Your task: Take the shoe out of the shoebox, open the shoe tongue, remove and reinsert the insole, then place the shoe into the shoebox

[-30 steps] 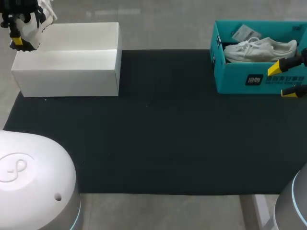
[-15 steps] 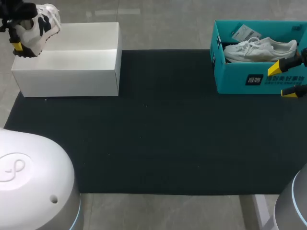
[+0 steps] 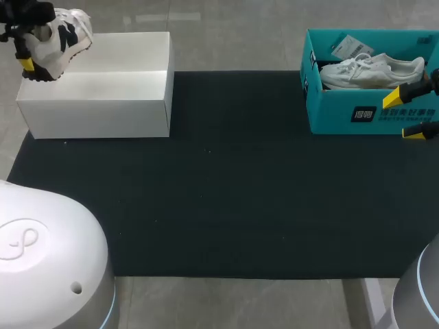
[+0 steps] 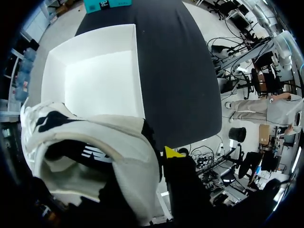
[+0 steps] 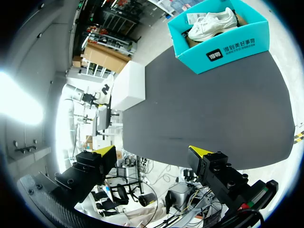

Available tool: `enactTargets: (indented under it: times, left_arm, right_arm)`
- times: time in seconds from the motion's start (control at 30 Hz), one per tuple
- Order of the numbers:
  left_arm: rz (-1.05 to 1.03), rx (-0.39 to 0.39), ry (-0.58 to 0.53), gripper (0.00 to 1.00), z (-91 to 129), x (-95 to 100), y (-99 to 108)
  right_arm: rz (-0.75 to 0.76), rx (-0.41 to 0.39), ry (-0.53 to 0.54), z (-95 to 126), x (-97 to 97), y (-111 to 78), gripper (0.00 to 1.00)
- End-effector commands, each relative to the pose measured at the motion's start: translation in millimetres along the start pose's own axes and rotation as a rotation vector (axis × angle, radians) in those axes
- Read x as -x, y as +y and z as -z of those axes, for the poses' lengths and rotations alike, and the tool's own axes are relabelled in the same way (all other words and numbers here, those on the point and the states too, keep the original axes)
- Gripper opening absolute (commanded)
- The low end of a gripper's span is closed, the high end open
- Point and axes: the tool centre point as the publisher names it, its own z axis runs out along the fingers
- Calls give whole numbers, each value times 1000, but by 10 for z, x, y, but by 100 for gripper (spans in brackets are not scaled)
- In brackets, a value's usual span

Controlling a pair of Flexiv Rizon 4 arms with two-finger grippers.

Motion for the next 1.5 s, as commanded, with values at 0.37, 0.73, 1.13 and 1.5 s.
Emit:
enactTargets:
  times: [0.37,0.73,1.13,1.5]
  left_arm:
    - [-1256,243,234,0,157,82,333]
    - [-1256,243,234,0,157,82,333]
    - [-1256,243,234,0,157,82,333]
    - [-1260,256,62,0,198,316,283]
  right_arm:
    - [-1,1,-1,-7,1,-5,100]
    - [-1,1,-1,-7,1,-5,100]
    - [-1,1,-1,-7,1,-5,100]
    - [-1,1,-1,-7,1,-5,100]
